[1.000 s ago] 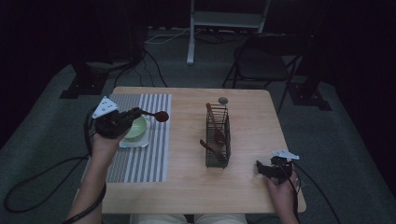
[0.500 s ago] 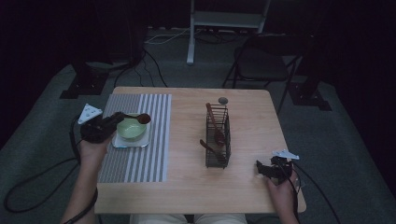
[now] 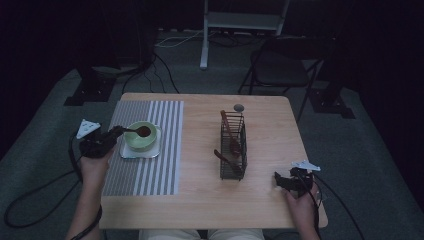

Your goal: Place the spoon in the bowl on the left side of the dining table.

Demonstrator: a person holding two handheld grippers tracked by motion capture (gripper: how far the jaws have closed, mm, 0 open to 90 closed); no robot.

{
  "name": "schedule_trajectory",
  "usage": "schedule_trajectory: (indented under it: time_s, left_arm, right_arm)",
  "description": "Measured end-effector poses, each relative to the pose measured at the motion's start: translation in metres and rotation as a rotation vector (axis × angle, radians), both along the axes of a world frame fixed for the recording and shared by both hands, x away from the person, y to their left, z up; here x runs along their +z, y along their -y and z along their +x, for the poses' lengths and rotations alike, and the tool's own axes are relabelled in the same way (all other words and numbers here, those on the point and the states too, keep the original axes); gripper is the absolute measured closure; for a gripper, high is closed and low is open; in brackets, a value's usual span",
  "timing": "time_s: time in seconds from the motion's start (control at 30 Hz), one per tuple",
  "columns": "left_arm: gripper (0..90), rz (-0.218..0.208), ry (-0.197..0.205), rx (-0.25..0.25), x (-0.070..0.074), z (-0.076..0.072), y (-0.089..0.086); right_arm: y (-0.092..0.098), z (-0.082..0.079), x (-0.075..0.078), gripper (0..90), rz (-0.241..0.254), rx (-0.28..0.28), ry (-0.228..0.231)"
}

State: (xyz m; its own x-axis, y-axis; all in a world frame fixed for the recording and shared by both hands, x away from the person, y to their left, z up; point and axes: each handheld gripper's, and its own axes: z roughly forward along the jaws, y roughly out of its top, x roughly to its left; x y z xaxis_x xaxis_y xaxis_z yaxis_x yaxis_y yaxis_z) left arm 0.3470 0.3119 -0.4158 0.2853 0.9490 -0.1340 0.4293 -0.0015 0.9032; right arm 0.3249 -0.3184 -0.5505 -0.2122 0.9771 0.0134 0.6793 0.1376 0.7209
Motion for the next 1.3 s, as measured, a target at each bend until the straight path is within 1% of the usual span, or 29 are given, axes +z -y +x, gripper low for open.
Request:
schedule_trajectory:
  time_s: [0.03,0.1,0.13,0.17,0.2,0.27,0.3,0.33,0.4,0.53,0.6,0.67,0.7,0.8,0.9,1.03,1.13,1.27,1.3]
  left_arm:
    - [83.8,-0.003,-0.01,0.008,-0.005,0.0,-0.001]
    - [83.8,-0.004,-0.012,0.017,-0.006,-0.001,-0.002]
    - [83.9,-0.013,-0.02,0.013,-0.008,0.0,-0.003]
    - [83.8,-0.02,-0.02,0.025,-0.011,-0.001,-0.004]
    - [83.8,-0.02,-0.023,0.027,-0.012,-0.001,-0.004]
    - [83.8,-0.042,-0.028,0.032,-0.017,-0.002,-0.006]
    - [83.8,-0.042,-0.028,0.032,-0.017,-0.002,-0.006]
    - [83.8,-0.03,-0.033,0.039,-0.021,-0.001,-0.005]
    - [83.8,-0.025,-0.046,0.038,-0.025,0.0,-0.003]
    - [83.8,-0.033,-0.058,0.05,-0.037,-0.001,-0.003]
    - [83.8,-0.053,-0.061,0.05,-0.04,-0.002,-0.004]
    - [83.8,-0.064,-0.068,0.046,-0.043,-0.004,-0.006]
    - [83.7,-0.084,-0.077,0.046,-0.046,-0.004,-0.007]
    - [83.7,-0.079,-0.09,0.042,-0.053,-0.006,-0.008]
    - [83.6,-0.087,-0.095,0.046,-0.058,-0.01,-0.009]
    - [83.5,-0.08,-0.117,0.055,-0.063,-0.012,-0.011]
    - [83.2,-0.059,-0.125,0.052,-0.068,-0.014,-0.009]
    - [82.9,-0.025,-0.113,0.051,-0.071,-0.019,-0.006]
    - [82.8,-0.016,-0.116,0.051,-0.072,-0.02,-0.005]
  right_arm:
    - [0.0,0.0,0.0,11.9,0.0,0.0,0.0]
    - [0.0,0.0,0.0,11.9,0.0,0.0,0.0]
    - [0.0,0.0,0.0,11.9,0.0,0.0,0.0]
    - [0.0,0.0,0.0,11.9,0.0,0.0,0.0]
    - [0.0,0.0,0.0,11.9,0.0,0.0,0.0]
    - [0.0,0.0,0.0,11.9,0.0,0.0,0.0]
    - [0.0,0.0,0.0,11.9,0.0,0.0,0.0]
    - [0.0,0.0,0.0,11.9,0.0,0.0,0.0]
    - [0.0,0.0,0.0,11.9,0.0,0.0,0.0]
    - [0.0,0.0,0.0,11.9,0.0,0.0,0.0]
    - [0.0,0.0,0.0,11.9,0.0,0.0,0.0]
    - [0.0,0.0,0.0,11.9,0.0,0.0,0.0]
    - [0.0,0.0,0.0,11.9,0.0,0.0,0.0]
    - [0.0,0.0,0.0,11.9,0.0,0.0,0.0]
    - [0.0,0.0,0.0,11.9,0.0,0.0,0.0]
    - [0.0,0.0,0.0,11.9,0.0,0.0,-0.001]
    - [0.0,0.0,0.0,11.9,0.001,-0.001,-0.001]
    - [0.0,0.0,0.0,11.9,0.0,-0.001,-0.001]
    - [0.0,0.0,0.0,11.9,0.0,-0.001,-0.001]
